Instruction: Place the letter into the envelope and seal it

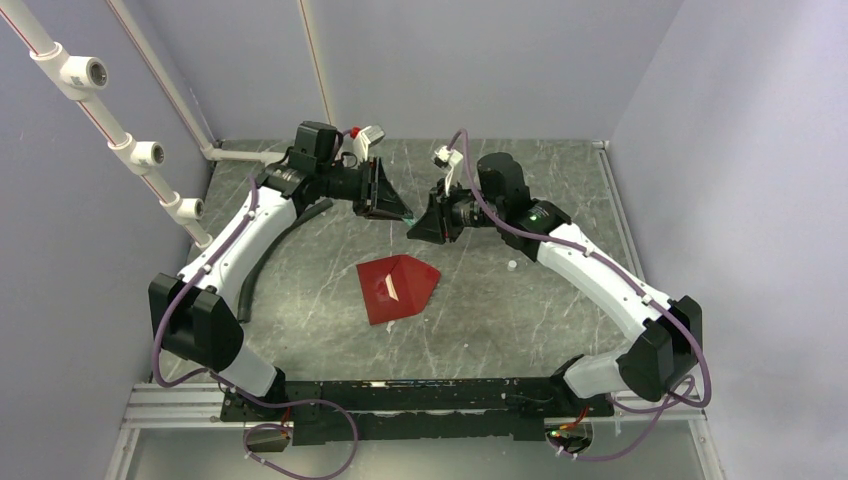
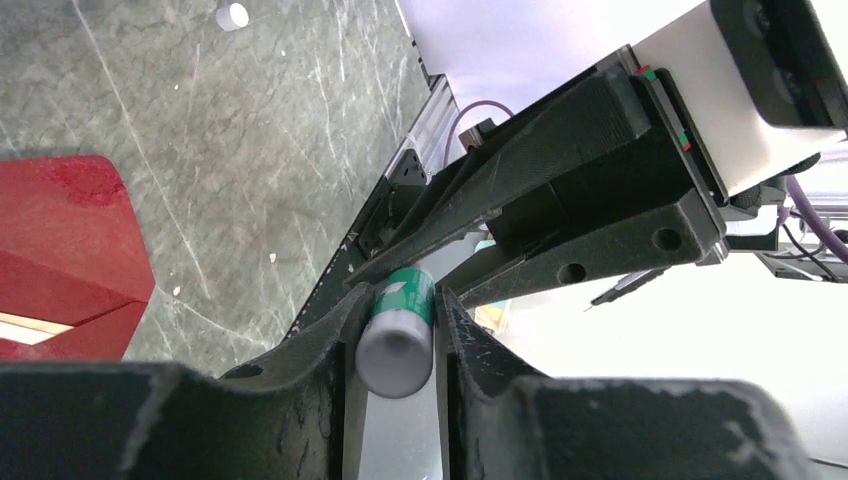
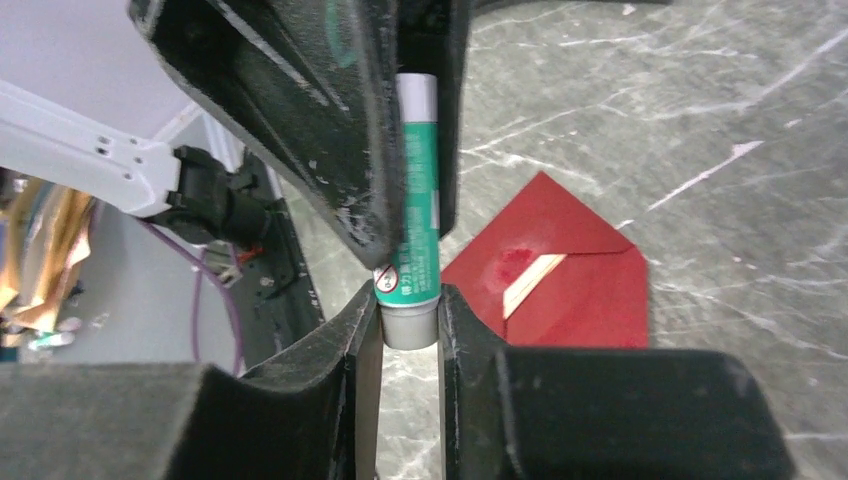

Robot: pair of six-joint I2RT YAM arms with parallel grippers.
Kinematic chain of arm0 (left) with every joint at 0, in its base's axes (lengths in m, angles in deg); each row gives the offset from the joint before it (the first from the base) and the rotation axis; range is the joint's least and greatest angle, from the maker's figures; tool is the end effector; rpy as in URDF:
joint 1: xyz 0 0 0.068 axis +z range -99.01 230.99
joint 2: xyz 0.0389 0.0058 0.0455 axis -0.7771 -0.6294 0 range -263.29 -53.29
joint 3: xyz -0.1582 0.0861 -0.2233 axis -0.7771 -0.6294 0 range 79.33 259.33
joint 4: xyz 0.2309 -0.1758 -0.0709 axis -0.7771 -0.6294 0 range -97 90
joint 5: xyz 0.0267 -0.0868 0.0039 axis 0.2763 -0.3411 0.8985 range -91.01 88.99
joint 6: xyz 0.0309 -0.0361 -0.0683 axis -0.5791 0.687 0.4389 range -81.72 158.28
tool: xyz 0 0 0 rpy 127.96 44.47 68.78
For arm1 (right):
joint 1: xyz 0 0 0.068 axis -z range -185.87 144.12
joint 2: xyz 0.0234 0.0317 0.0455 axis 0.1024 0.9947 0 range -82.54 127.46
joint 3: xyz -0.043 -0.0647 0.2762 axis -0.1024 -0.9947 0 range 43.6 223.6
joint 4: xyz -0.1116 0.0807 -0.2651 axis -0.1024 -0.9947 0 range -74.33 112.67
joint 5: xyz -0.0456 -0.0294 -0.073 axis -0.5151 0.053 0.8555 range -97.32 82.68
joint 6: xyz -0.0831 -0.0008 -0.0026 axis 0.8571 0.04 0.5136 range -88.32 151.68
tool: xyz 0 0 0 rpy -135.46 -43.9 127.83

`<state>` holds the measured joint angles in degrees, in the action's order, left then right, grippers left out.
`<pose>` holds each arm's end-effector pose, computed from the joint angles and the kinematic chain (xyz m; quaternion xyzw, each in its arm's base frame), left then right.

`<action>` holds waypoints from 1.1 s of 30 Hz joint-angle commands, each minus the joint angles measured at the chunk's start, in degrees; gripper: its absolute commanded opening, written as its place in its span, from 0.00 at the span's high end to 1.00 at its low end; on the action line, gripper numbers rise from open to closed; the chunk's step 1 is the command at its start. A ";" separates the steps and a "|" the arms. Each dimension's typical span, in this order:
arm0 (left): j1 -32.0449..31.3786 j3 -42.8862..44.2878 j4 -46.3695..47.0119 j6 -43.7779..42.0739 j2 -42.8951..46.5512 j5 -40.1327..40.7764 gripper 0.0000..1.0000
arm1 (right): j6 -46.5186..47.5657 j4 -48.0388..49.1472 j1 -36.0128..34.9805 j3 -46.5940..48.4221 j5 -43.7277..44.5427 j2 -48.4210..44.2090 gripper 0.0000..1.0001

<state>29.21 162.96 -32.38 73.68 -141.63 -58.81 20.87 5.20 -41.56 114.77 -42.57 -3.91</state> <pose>0.3395 -0.2019 0.3604 0.1209 0.8037 -0.5666 0.1354 0.2808 0.2533 0.3529 -0.3321 0.7496 0.4368 0.3702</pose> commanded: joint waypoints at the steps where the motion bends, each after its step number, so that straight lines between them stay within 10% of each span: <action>1: -0.37 0.95 2.95 0.56 2.50 0.75 0.65 | -4.38 9.68 -0.18 0.09 -1.01 -1.81 0.83; 13: -2.08 -15.61 38.87 14.40 14.85 20.45 0.60 | -31.59 30.30 -1.38 -7.54 14.37 -5.51 0.83; 28: -2.48 -18.89 44.75 17.00 14.61 21.34 0.56 | -34.26 34.02 -1.51 -6.47 8.06 -3.03 0.82; 33: -2.48 -19.53 45.17 15.35 14.33 22.33 0.74 | -36.64 35.92 -1.50 -7.96 7.26 -2.80 0.82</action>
<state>26.90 144.17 9.37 90.16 -127.05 -38.37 -13.58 35.19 -42.82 106.77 -33.30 -6.36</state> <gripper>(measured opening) 0.338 0.235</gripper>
